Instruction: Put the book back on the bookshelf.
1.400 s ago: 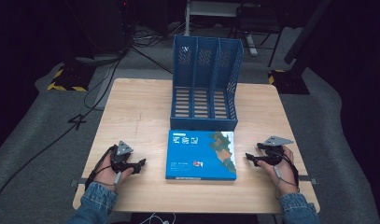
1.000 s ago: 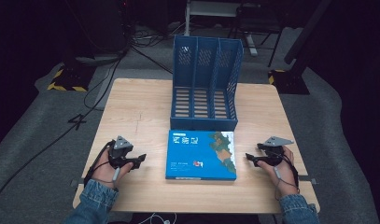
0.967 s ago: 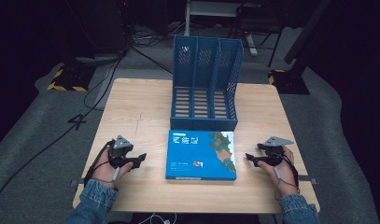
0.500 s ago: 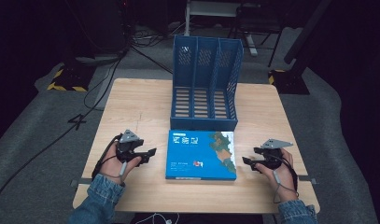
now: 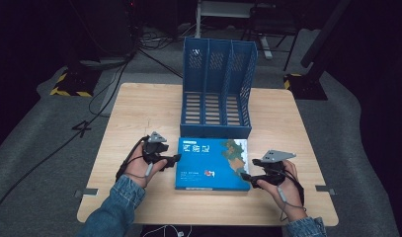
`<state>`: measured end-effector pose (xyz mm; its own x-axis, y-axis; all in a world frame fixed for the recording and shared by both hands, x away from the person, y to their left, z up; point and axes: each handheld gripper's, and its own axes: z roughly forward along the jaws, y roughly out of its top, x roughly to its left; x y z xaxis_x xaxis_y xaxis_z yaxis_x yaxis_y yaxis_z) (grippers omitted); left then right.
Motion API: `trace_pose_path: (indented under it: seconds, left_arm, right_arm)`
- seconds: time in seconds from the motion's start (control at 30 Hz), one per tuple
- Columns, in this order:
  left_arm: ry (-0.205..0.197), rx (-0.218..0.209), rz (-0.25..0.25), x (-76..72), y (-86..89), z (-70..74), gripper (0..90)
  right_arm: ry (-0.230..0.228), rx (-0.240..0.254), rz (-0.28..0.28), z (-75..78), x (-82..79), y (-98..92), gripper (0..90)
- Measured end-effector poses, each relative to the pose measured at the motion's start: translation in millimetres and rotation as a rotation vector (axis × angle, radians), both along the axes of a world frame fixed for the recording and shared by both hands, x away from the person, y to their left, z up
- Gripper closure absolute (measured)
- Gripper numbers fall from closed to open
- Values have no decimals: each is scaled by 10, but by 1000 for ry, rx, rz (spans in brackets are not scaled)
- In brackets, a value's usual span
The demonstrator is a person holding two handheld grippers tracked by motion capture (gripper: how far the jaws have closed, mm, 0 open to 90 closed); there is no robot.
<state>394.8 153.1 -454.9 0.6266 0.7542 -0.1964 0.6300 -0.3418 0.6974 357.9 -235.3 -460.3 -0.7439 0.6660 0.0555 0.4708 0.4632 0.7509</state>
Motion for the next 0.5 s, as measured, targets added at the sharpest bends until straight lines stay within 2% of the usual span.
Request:
trace_pose_path:
  seconds: [0.07, 0.23, 0.33, 0.4, 0.5]
  left_arm:
    - [16, 6, -14, 29, -46, -5, 332]
    - [39, 29, -11, 113, -138, -29, 323]
    - [50, 28, -19, 126, -169, -65, 321]
    - [72, 13, -24, 128, -178, -119, 318]
    - [77, 8, -20, 138, -172, -146, 315]
  right_arm:
    - [5, 1, 14, 0, -12, 48, 262]
    - [16, 5, 44, -19, -25, 175, 243]
    - [17, 8, 59, -35, -22, 219, 235]
    - [2, 20, 83, -75, -26, 307, 211]
    - [-13, 18, 99, -127, -37, 386, 195]
